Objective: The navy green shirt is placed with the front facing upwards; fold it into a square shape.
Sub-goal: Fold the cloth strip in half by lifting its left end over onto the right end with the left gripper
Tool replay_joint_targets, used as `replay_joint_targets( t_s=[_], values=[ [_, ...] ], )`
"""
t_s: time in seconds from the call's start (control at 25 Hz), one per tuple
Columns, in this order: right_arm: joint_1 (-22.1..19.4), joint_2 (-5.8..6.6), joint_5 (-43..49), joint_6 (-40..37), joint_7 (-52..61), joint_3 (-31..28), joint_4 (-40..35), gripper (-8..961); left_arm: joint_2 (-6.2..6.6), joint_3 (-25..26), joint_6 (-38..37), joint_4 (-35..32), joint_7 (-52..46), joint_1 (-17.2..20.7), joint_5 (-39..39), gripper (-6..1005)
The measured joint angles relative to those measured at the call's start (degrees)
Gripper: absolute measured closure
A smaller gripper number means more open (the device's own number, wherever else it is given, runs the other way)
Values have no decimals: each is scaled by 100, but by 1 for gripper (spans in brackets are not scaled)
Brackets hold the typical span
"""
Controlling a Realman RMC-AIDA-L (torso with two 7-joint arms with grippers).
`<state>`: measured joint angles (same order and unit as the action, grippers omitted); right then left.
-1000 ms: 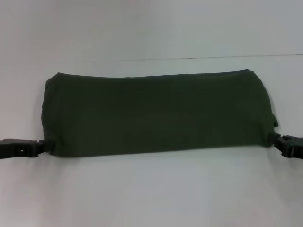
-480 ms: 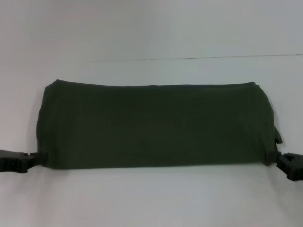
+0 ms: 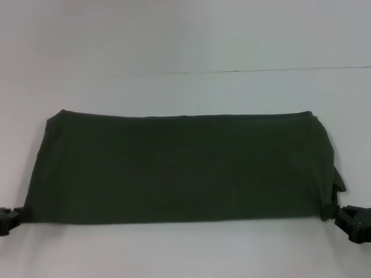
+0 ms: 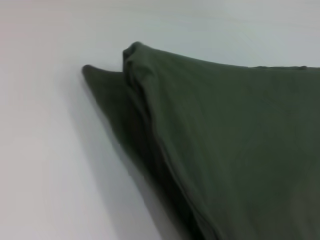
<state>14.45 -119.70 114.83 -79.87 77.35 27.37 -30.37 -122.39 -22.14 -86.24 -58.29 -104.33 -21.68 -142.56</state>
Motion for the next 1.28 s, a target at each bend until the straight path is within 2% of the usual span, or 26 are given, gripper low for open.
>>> replay_joint_targets(
  t_s=[0.28, 0.64, 0.84, 1.04, 1.16, 1.28],
  values=[
    [0, -1, 176, -164, -9, -1, 35, 866, -46, 118, 3, -12, 168, 139, -17, 957],
    [30, 58, 264, -229, -16, -38, -18, 793, -44, 128, 106, 49, 115, 36, -18, 953],
    [20, 65, 220, -261, -22, -308, -66, 731, -25, 281, 107, 47, 43, 19, 37, 951],
    [90, 97, 216, -158, -20, -554, -91, 581, -7, 520, 164, 49, -128, -53, 80, 880],
    [120, 103, 214, 8, -7, -720, -135, 478, 7, 682, 175, 50, -189, -78, 201, 666],
    [131, 108, 213, 58, -26, -959, -195, 347, 9, 791, 184, 53, -193, -78, 494, 527]
  ],
)
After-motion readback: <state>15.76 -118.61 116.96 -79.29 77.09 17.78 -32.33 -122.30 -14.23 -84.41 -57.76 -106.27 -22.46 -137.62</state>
